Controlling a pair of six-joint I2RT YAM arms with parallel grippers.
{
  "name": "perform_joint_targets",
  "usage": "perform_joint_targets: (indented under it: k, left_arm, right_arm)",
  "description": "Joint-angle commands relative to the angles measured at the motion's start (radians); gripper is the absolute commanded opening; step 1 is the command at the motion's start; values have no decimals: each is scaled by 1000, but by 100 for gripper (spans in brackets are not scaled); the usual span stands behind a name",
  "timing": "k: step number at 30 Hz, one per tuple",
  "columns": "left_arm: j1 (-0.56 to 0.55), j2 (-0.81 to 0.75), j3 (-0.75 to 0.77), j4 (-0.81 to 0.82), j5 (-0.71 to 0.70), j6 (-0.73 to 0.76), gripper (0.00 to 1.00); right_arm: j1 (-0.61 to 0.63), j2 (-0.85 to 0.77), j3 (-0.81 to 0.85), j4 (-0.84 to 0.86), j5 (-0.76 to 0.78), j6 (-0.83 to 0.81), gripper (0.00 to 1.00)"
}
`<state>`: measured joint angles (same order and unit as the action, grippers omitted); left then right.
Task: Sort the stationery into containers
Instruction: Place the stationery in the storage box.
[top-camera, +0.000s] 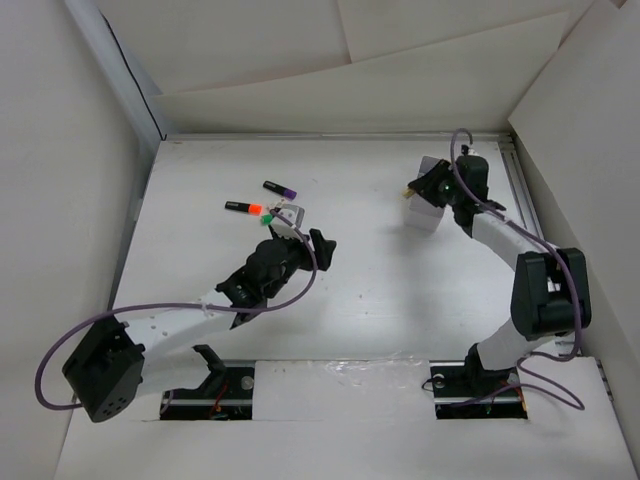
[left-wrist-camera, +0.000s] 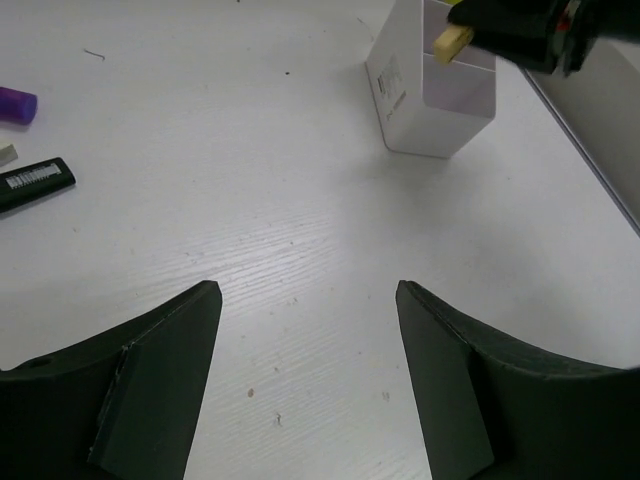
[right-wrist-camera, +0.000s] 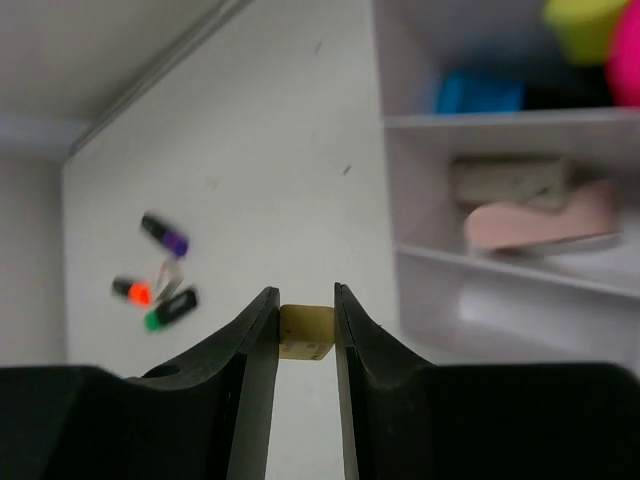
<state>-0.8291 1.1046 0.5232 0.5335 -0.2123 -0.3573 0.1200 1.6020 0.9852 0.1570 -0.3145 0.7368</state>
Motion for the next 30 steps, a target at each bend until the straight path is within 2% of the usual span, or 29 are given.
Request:
perform_joint_targets:
  k: [1, 6, 11, 27, 30]
  left_arm:
    - [2, 20, 1, 19, -41, -20, 67]
    - [2, 86, 23, 19, -41, -43, 67]
    - [2, 116, 40, 3, -50, -77, 66]
    - [45, 95, 40, -43, -87, -127, 65]
    - [45, 104, 51, -85, -142, -149, 64]
  right_arm:
    - [1, -86, 127, -106, 371, -147, 12]
    - [33, -59, 194, -152, 700, -203, 12]
    - [87, -7, 247, -192, 908, -241, 12]
    - [121, 95, 268, -237, 934, -231, 12]
    - [121, 105, 268, -237, 934, -220, 22]
